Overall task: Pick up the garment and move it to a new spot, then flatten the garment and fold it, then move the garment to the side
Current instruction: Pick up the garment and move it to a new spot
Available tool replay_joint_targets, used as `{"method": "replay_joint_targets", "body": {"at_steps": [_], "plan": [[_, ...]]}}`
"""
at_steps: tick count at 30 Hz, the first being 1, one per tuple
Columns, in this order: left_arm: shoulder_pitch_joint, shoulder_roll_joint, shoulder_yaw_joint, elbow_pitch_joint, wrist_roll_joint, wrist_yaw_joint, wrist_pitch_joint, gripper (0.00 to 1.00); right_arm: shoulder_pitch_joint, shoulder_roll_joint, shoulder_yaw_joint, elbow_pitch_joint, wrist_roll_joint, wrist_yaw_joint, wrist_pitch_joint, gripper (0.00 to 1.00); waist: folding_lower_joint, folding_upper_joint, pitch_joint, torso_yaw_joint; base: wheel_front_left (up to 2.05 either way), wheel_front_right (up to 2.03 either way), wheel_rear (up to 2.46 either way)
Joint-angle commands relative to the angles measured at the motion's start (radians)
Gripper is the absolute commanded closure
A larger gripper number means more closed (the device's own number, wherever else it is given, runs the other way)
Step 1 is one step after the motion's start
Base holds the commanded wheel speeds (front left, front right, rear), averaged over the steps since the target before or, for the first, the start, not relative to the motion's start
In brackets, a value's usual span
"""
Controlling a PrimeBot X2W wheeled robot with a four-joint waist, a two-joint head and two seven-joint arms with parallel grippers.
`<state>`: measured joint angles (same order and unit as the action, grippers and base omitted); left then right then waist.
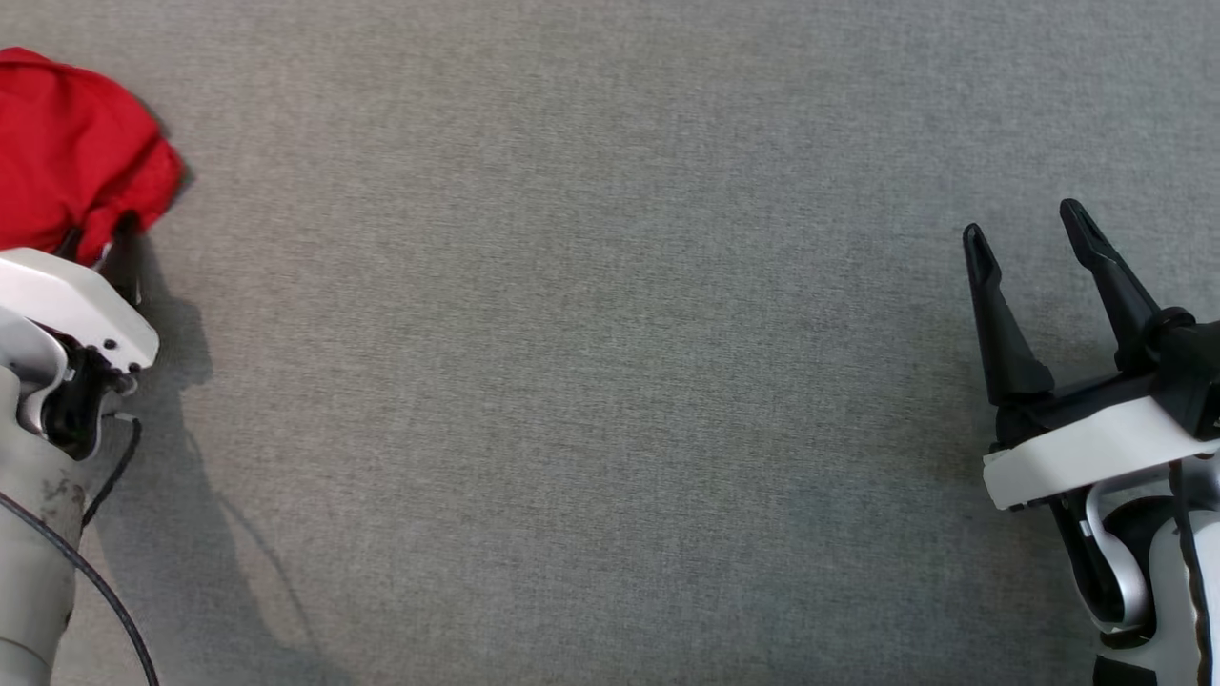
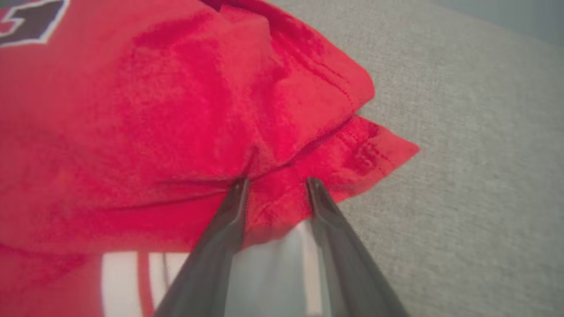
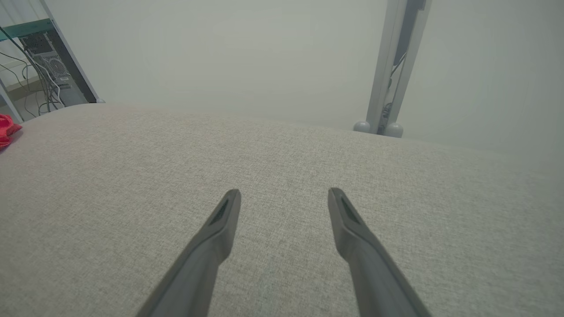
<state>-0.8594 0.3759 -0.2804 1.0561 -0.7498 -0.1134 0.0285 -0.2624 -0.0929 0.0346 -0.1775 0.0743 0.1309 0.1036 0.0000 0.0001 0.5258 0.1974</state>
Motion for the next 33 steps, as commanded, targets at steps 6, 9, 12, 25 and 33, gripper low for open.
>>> {"method": "replay_joint_targets", "body": {"at_steps": [6, 9, 12, 25, 33], "plan": [[-0.060, 0.017, -0.013, 0.041, 0.009, -0.015, -0.124, 1.00, -0.007, 0.003, -0.018, 0.008, 0.002, 0.000, -0.019, 0.00, 0.0000, -0.0001, 0.013, -0.017, 0.00, 0.00, 0.00], [-0.076, 0.027, -0.011, 0.039, 0.017, -0.016, -0.212, 1.00, 0.004, 0.006, -0.025, 0.015, 0.003, 0.000, -0.025, 0.00, 0.0000, -0.0001, -0.011, -0.008, 0.00, 0.00, 0.00], [-0.087, 0.043, -0.002, 0.025, 0.027, -0.014, -0.266, 1.00, 0.015, 0.009, -0.027, 0.023, 0.007, 0.000, -0.033, 0.00, 0.0000, -0.0001, -0.047, -0.001, 0.00, 0.00, 0.00], [0.246, 0.083, 0.154, -0.556, 0.160, 0.166, -0.293, 1.00, 0.095, 0.035, -0.034, 0.079, 0.042, 0.000, -0.081, 0.00, 0.0000, -0.0001, -0.251, -0.027, 0.00, 0.00, 0.00], [0.590, 0.080, 0.154, -1.023, 0.227, 0.327, -0.252, 1.00, 0.146, 0.040, -0.043, 0.093, 0.056, 0.000, -0.097, 0.00, 0.0000, -0.0001, -0.324, -0.051, 0.00, 0.00, 0.00]]}}
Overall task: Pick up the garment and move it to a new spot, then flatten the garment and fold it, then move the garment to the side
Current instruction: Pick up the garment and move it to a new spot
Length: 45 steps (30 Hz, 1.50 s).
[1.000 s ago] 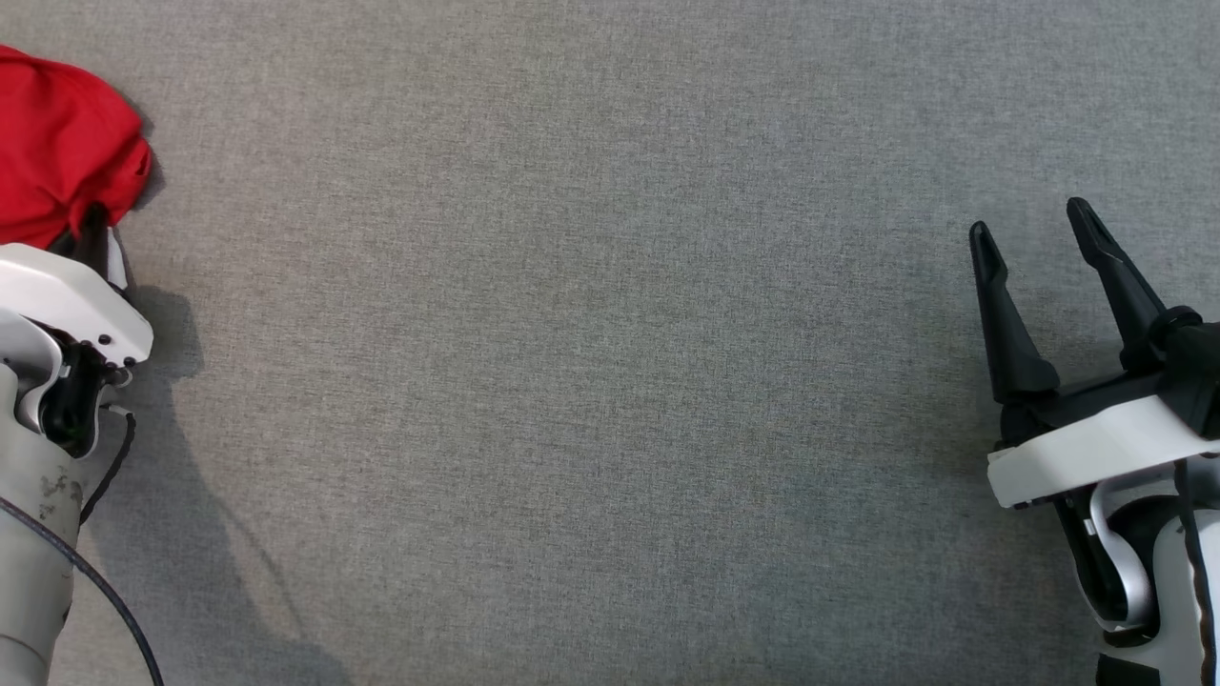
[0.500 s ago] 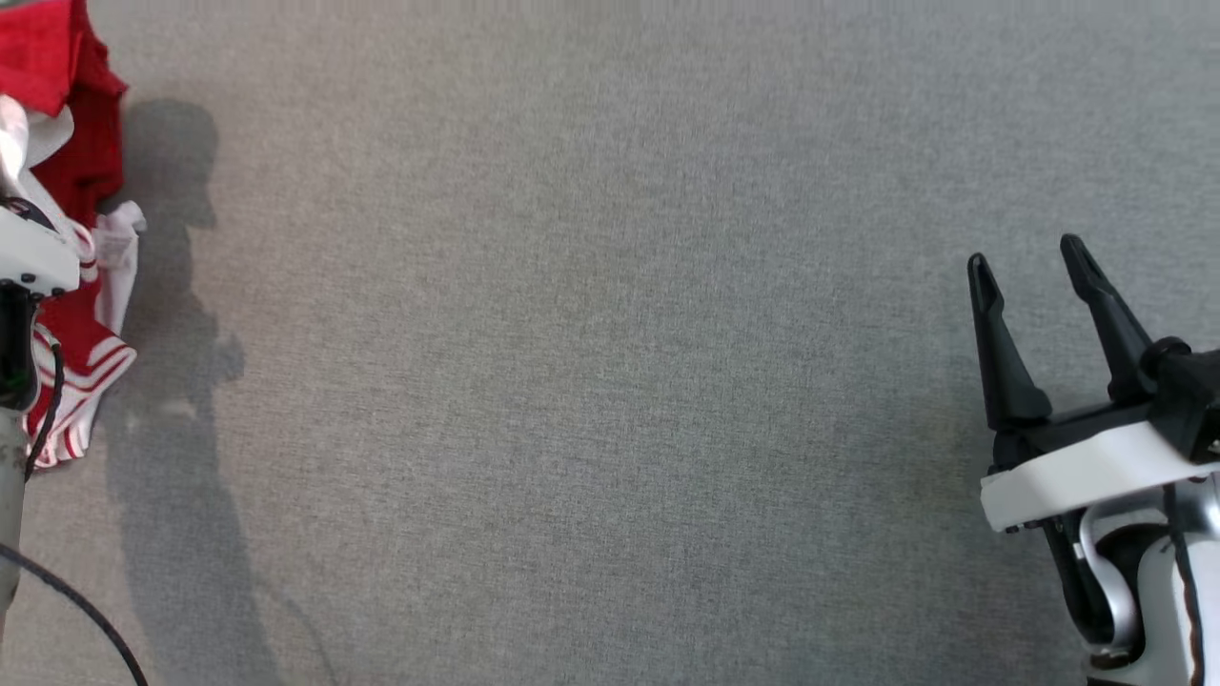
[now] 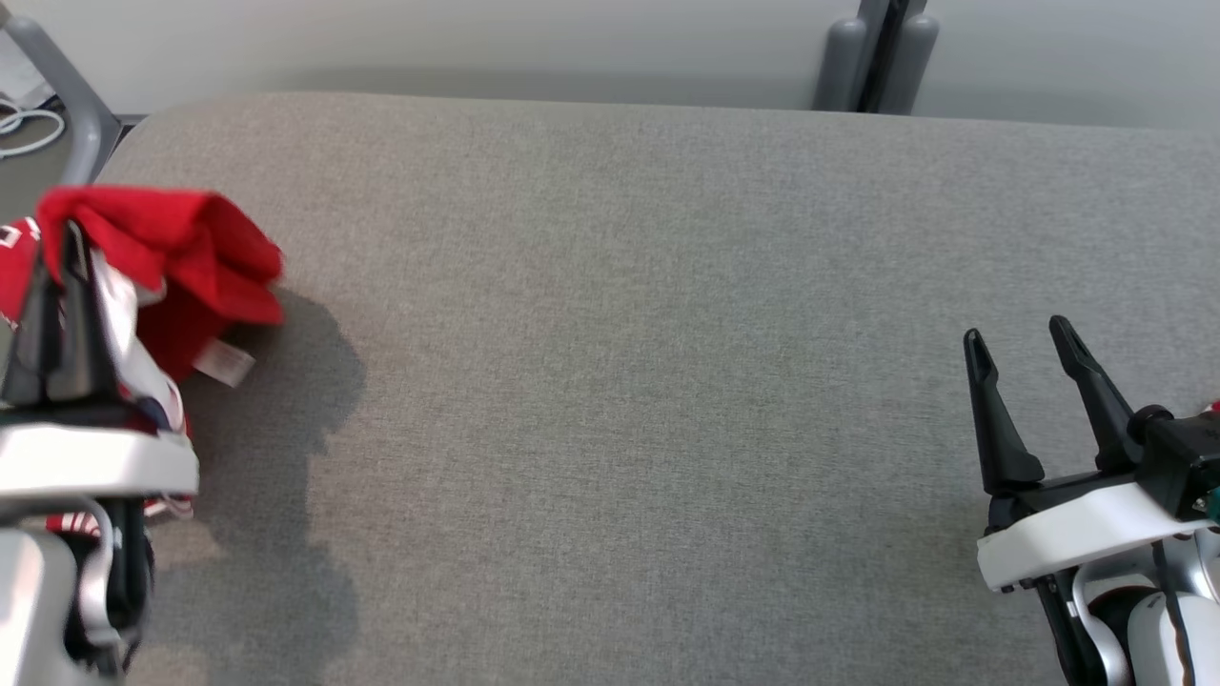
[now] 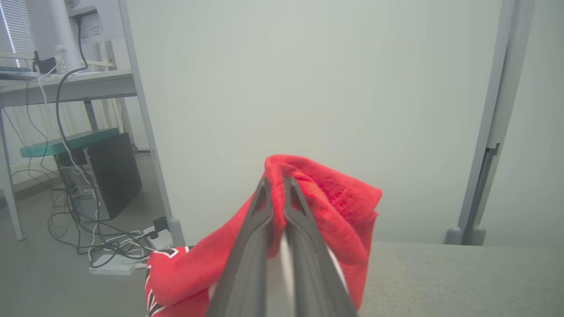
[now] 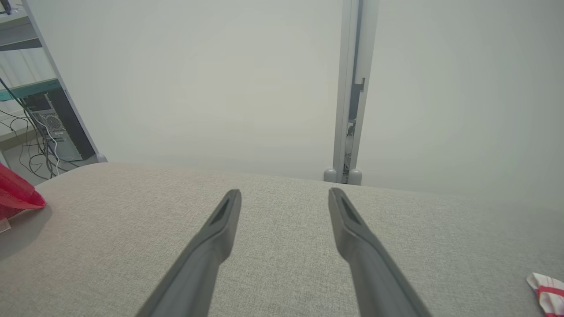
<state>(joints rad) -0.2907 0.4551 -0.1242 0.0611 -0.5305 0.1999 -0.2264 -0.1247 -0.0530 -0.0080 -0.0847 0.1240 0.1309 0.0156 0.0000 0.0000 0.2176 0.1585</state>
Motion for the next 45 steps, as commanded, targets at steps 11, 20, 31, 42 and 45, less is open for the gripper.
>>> {"method": "replay_joint_targets", "body": {"at_steps": [11, 20, 31, 42, 45], "plan": [[0.242, 0.001, -0.042, -0.358, 0.048, 0.128, 0.119, 1.00, 0.025, 0.000, -0.001, 0.002, 0.026, 0.000, -0.021, 0.00, 0.0000, 0.0000, -0.041, -0.055, 0.00, 0.00, 0.00], [0.209, 0.013, -0.097, -0.447, 0.073, 0.109, 0.153, 1.00, 0.005, -0.001, 0.010, 0.001, 0.043, 0.000, -0.034, 0.00, 0.0000, 0.0000, -0.022, -0.170, 0.00, 0.00, 0.00], [0.018, -0.023, -0.254, -0.414, 0.104, 0.004, 0.207, 1.00, -0.012, 0.000, 0.030, 0.017, 0.093, 0.000, -0.070, 0.00, 0.0000, 0.0000, 0.052, -0.398, 0.00, 0.00, 0.00], [-0.145, -0.130, -0.415, -0.188, 0.093, -0.107, 0.257, 1.00, -0.025, 0.001, 0.071, 0.088, 0.169, 0.000, -0.154, 0.00, 0.0000, 0.0000, 0.160, -0.611, 0.00, 0.00, 0.00], [-0.176, -0.164, -0.447, -0.076, 0.073, -0.143, 0.256, 1.00, -0.031, 0.001, 0.086, 0.108, 0.189, 0.000, -0.174, 0.00, 0.0000, 0.0000, 0.180, -0.636, 0.00, 0.00, 0.00]]}}
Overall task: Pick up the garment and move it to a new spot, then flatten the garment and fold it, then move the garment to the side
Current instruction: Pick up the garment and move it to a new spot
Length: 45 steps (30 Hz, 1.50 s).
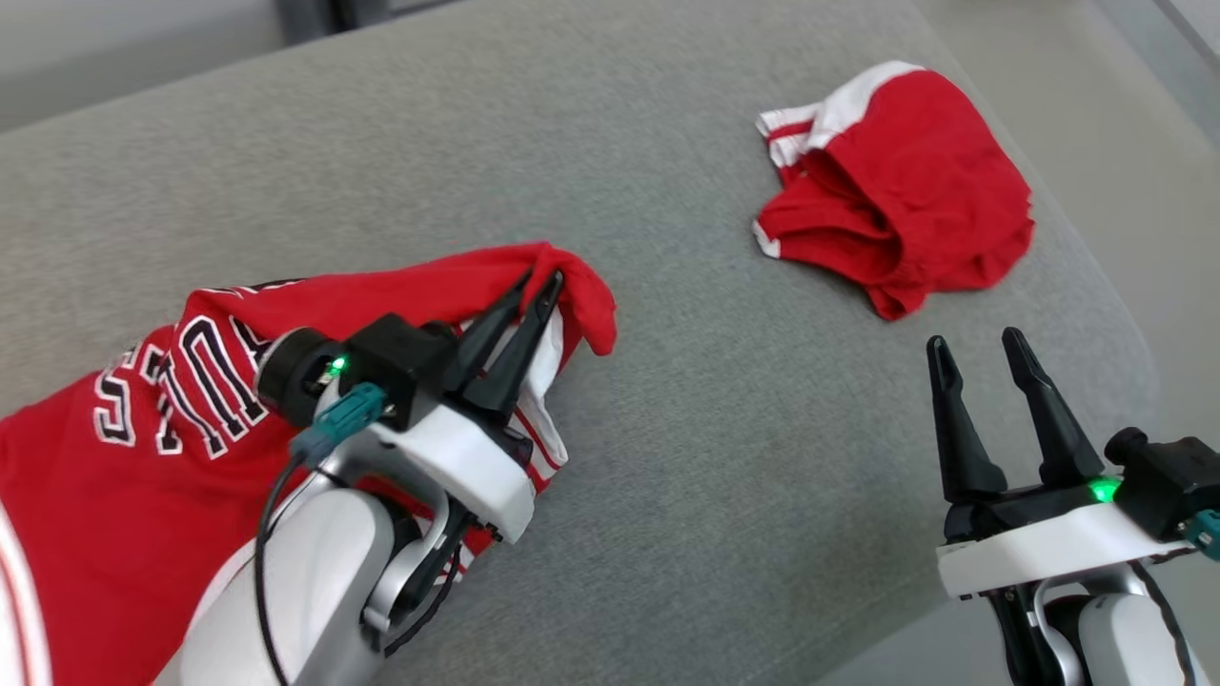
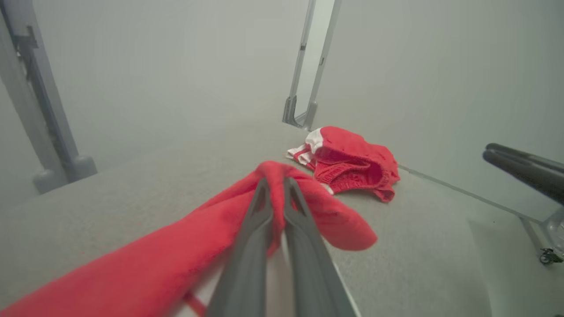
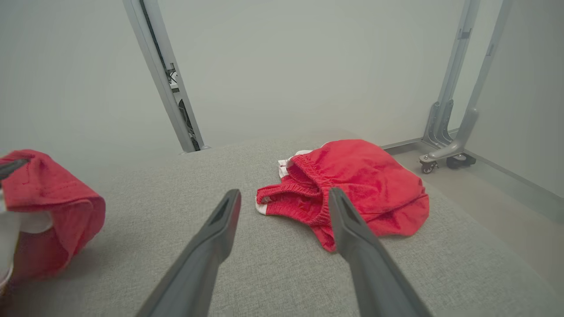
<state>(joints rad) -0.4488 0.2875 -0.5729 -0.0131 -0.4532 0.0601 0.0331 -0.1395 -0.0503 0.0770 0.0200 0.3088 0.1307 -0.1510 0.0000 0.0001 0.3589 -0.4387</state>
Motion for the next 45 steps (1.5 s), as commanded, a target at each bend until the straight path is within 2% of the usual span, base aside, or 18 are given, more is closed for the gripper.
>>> {"method": "replay_joint_targets", "body": {"at_steps": [1, 7, 10, 11, 12, 20, 25, 31, 32, 37, 45], "plan": [[-0.025, -0.005, -0.004, 0.046, -0.010, -0.015, -0.006, 1.00, -0.020, -0.002, 0.008, 0.011, 0.009, 0.000, -0.014, 0.00, 0.0000, -0.0001, 0.044, -0.044, 0.00, 0.00, 0.00], [-0.078, -0.063, -0.044, 0.290, -0.020, -0.074, -0.052, 1.00, -0.034, -0.003, 0.013, 0.044, 0.021, 0.000, -0.038, 0.00, 0.0000, -0.0001, 0.059, -0.046, 0.00, 0.00, 0.00], [-0.090, -0.077, -0.052, 0.343, -0.018, -0.088, -0.071, 1.00, -0.040, -0.003, 0.012, 0.048, 0.019, 0.000, -0.042, 0.00, 0.0000, -0.0001, 0.056, -0.035, 0.00, 0.00, 0.00], [-0.097, -0.086, -0.057, 0.363, -0.013, -0.090, -0.083, 0.72, -0.041, -0.003, 0.007, 0.051, 0.015, 0.000, -0.043, 0.00, 0.0000, -0.0001, 0.054, -0.027, 0.00, 0.00, 0.00], [-0.103, -0.093, -0.062, 0.375, -0.010, -0.094, -0.096, 0.00, -0.040, -0.003, 0.004, 0.053, 0.012, 0.000, -0.044, 0.00, 0.0000, -0.0001, 0.050, -0.018, 0.00, 0.00, 0.00], [-0.097, -0.138, -0.086, 0.375, -0.007, -0.111, -0.203, 0.00, -0.041, -0.004, -0.033, 0.047, -0.030, 0.000, -0.019, 0.00, 0.0000, -0.0001, -0.018, 0.094, 0.00, 0.00, 0.00], [-0.061, -0.128, -0.043, 0.307, -0.023, -0.076, -0.250, 0.00, -0.037, -0.003, -0.058, 0.024, -0.054, 0.000, 0.009, 0.00, 0.0000, -0.0001, -0.061, 0.183, 0.00, 0.00, 0.00], [-0.001, -0.077, 0.057, 0.225, -0.043, -0.005, -0.279, 0.00, -0.030, -0.003, -0.068, -0.005, -0.093, 0.000, 0.045, 0.00, 0.0000, -0.0001, -0.102, 0.276, 0.00, 0.00, 0.00], [0.021, -0.054, 0.094, 0.201, -0.050, 0.018, -0.285, 0.00, -0.027, -0.003, -0.066, -0.013, -0.105, 0.000, 0.054, 0.00, 0.0000, -0.0001, -0.115, 0.300, 0.00, 0.00, 0.00], [0.103, 0.011, 0.198, 0.153, -0.062, 0.071, -0.293, 0.00, -0.015, -0.003, -0.056, -0.011, -0.123, 0.000, 0.069, 0.00, 0.0000, -0.0001, -0.147, 0.343, 0.00, 0.00, 0.00], [0.244, 0.079, 0.306, 0.080, -0.057, 0.090, -0.297, 0.00, 0.013, -0.004, -0.060, 0.000, -0.155, 0.000, 0.089, 0.00, 0.0000, -0.0001, -0.203, 0.387, 0.00, 0.00, 0.00]]}}
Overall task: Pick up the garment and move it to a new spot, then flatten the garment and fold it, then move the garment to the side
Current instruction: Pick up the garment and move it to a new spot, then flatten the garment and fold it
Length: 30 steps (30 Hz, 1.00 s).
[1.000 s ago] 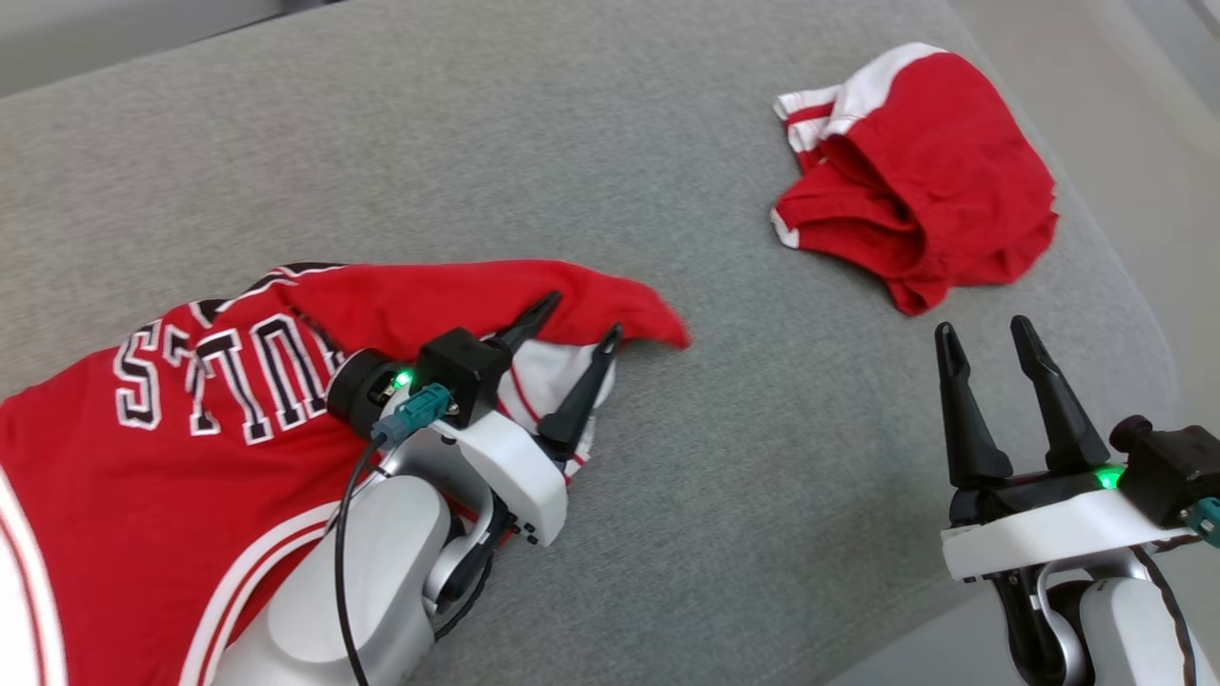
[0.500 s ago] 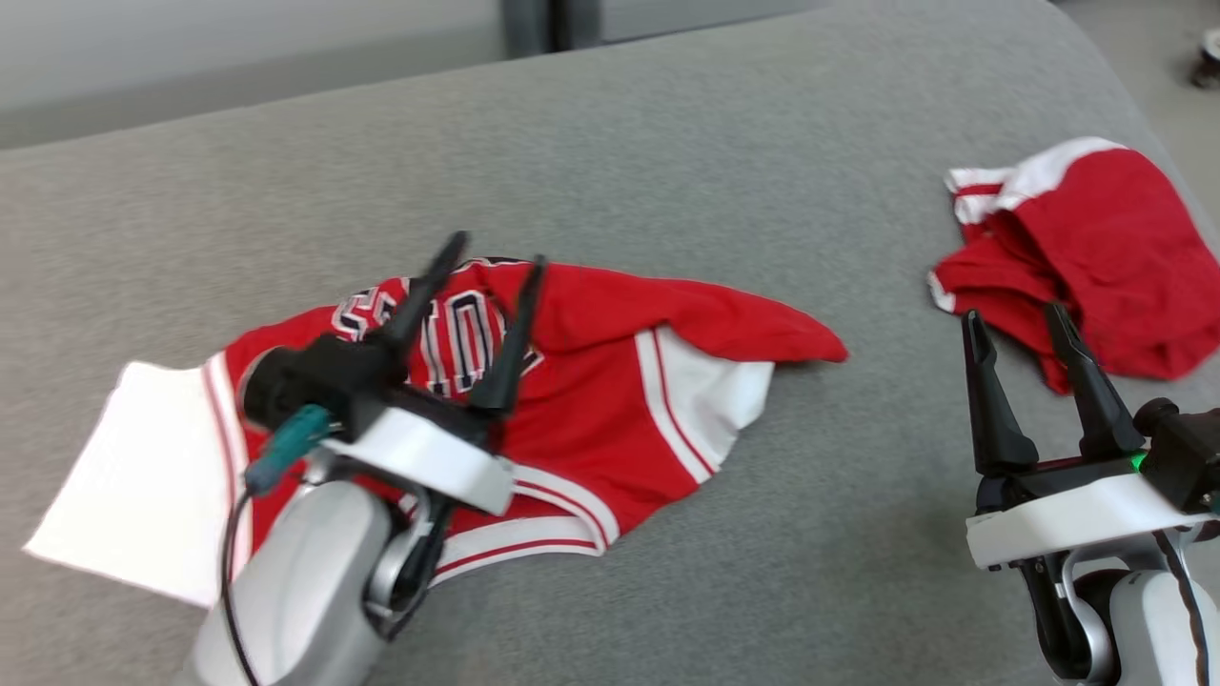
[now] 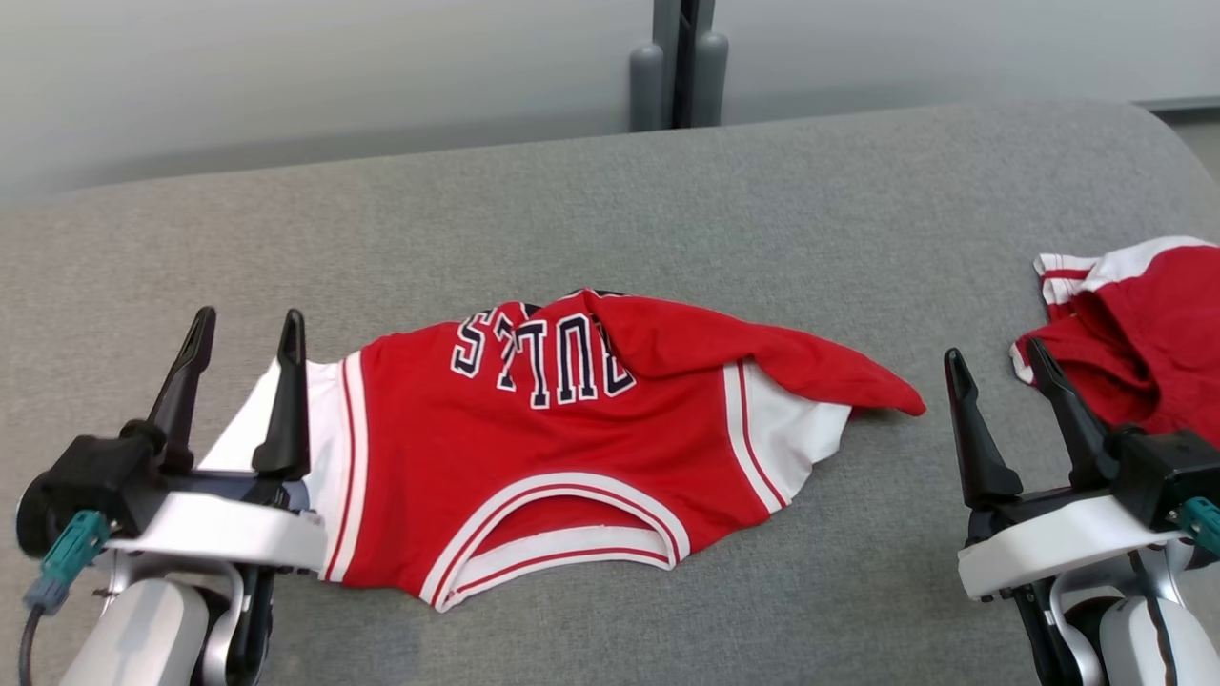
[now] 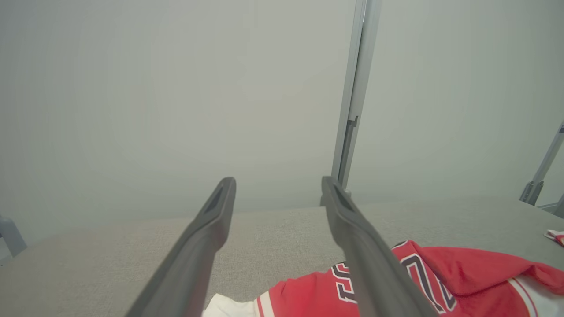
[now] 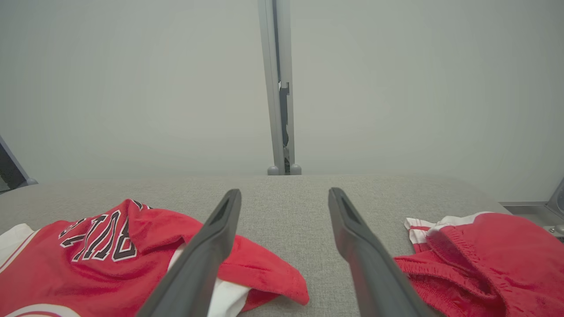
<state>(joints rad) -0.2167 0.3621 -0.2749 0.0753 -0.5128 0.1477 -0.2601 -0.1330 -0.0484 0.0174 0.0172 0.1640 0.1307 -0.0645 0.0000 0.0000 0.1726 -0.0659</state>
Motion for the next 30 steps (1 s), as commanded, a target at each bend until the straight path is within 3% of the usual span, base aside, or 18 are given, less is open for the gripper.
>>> {"method": "replay_joint_targets", "body": {"at_steps": [1, 13, 30], "plan": [[0.025, 0.009, 0.018, -0.020, 0.007, 0.002, -0.004, 0.00, 0.012, -0.005, 0.000, 0.002, -0.011, 0.000, 0.006, 0.00, 0.0000, 0.0000, -0.022, 0.017, 0.00, 0.00, 0.00], [0.144, 0.030, 0.069, -0.072, 0.029, -0.024, -0.004, 0.00, 0.061, -0.005, -0.002, 0.004, -0.036, 0.000, 0.026, 0.00, 0.0000, 0.0000, -0.091, 0.028, 0.00, 0.00, 0.00], [0.165, 0.034, 0.071, -0.049, 0.014, -0.039, -0.001, 0.00, 0.081, -0.005, -0.015, -0.020, -0.028, 0.000, 0.035, 0.00, 0.0000, 0.0000, -0.108, 0.039, 0.00, 0.00, 0.00]]}}
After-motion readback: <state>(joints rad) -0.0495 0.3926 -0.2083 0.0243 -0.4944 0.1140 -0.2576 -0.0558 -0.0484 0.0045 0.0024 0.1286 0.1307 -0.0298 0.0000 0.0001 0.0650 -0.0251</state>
